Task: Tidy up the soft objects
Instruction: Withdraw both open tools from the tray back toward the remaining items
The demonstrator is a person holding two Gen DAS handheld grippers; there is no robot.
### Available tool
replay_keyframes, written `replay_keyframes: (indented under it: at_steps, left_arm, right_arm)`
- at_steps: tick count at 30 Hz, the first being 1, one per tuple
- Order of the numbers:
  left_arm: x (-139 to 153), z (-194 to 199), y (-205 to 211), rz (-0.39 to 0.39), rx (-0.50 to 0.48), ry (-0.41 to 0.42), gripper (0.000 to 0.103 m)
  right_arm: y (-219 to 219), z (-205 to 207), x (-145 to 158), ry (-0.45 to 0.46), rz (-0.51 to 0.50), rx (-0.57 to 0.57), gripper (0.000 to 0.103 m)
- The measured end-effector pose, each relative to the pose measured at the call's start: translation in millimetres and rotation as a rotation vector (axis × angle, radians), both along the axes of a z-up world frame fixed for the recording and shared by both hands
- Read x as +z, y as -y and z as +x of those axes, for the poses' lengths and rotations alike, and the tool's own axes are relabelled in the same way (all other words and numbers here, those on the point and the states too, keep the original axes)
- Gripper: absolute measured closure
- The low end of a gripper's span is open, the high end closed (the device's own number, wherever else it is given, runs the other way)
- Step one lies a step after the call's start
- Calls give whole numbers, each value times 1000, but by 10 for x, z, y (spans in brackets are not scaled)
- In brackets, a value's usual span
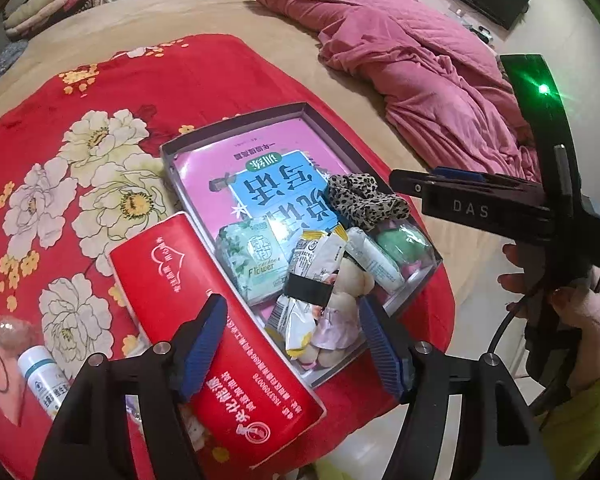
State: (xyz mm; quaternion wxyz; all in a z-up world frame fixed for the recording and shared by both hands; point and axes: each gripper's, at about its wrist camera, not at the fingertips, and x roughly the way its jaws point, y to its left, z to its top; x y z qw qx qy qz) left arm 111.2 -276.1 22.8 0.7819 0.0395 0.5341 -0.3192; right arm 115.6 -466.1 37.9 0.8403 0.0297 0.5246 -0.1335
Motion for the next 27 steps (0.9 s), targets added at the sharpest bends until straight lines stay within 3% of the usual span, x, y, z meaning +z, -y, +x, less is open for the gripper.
replay_keyframes:
  at_steps: [17,27]
  left_arm:
    - [257,-130,-323,-10,53,57,32]
    - [406,-190,-997,-33,142,77,32]
  right_arm:
    - [-174,-249,265,48,8,-10,38]
    - [-418,-353,414,67,-2,17,38]
